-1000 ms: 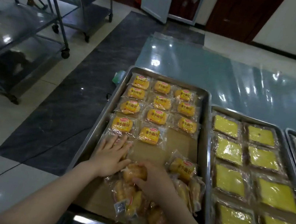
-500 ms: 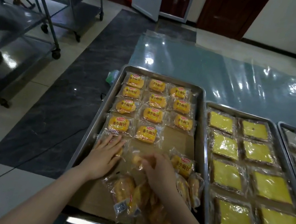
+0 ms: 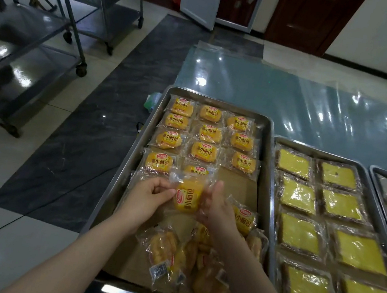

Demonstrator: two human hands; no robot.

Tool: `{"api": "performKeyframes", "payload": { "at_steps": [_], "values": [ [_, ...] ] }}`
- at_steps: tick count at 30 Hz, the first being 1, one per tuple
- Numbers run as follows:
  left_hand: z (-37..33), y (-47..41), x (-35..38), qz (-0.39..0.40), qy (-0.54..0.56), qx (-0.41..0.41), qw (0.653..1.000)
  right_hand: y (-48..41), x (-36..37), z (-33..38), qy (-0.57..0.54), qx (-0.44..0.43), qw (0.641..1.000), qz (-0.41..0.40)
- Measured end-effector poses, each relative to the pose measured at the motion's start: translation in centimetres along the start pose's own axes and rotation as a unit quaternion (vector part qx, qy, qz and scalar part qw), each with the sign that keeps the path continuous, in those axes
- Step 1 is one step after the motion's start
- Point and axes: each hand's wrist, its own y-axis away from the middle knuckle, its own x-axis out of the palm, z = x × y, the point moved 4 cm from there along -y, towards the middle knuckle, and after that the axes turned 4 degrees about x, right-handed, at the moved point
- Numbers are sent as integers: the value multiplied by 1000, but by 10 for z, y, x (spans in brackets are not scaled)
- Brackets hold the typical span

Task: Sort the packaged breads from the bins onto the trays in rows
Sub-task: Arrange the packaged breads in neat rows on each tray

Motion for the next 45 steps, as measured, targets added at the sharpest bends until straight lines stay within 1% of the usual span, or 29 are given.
{"api": "performKeyframes", "payload": {
  "at_steps": [3, 5, 7, 9, 11, 13, 15, 17, 19, 20, 22, 24, 25, 27, 29, 30, 32, 33, 35, 36, 37, 41, 42, 43, 45],
  "values": [
    [2, 1, -2, -9, -11, -14, 1000, 1, -4, 4, 18, -60, 998, 17],
    [0, 2, -1, -3, 3, -11, 1000, 2, -8, 7, 21, -76, 997, -3],
    [-2, 3, 0, 7, 13, 4, 1000, 1, -12, 8, 43, -75, 995, -42],
    [-4, 4, 3, 46, 35, 4, 998, 1, -14, 7, 31, -65, 995, -66],
    [-2, 5, 7, 88, 58, -17, 994, 0, -13, 7, -5, -57, 997, -54],
    [0, 4, 5, 84, 40, -21, 995, -1, -12, 7, -39, -52, 997, -38],
    [0, 0, 1, 79, -12, 4, 997, -2, -15, 8, -36, -63, 997, -34],
    [-2, -1, -1, 115, -55, 26, 992, -4, -18, 10, -17, -76, 997, -6],
    [-3, -1, -2, 136, -73, 31, 988, -6, -20, 11, 54, -88, 995, 16],
    [-3, -2, -3, 121, -87, 38, 988, -8, -23, 10, 110, -94, 989, 7],
    [-1, -6, -9, 48, -173, 67, 981, -15, -29, 6, 180, -89, 979, -45],
    [5, -8, -16, -16, -272, 92, 958, -22, -34, -1, 195, -52, 975, -94],
    [10, -9, -18, -29, -312, 106, 944, -26, -34, -5, 202, -32, 973, -104],
    [24, -11, -19, -10, -392, 112, 913, -33, -29, -11, 232, -14, 967, -104],
    [44, -14, -18, 36, -470, 71, 879, -37, -24, -14, 266, -23, 956, -118],
    [53, -14, -17, 57, -497, 52, 865, -38, -23, -14, 284, -30, 949, -131],
    [64, -15, -16, 72, -522, 44, 849, -37, -20, -12, 338, -55, 927, -150],
    [66, -14, -16, 74, -525, 47, 847, -35, -18, -11, 397, -83, 899, -162],
    [69, -14, -17, 76, -523, 50, 848, -33, -17, -13, 524, -156, 815, -193],
    [71, -13, -17, 76, -520, 50, 849, -32, -16, -14, 567, -184, 780, -192],
    [72, -12, -16, 78, -521, 48, 849, -33, -14, -15, 593, -205, 760, -171],
    [71, -11, -17, 95, -530, 39, 842, -45, 3, -29, 673, -283, 683, 5],
    [70, -11, -17, 98, -532, 38, 840, -48, 6, -32, 679, -285, 676, 30],
    [70, -10, -17, 100, -533, 37, 840, -52, 8, -36, 678, -277, 680, 42],
    [69, -10, -17, 102, -535, 36, 838, -56, 10, -40, 661, -255, 705, 43]
  ]
}}
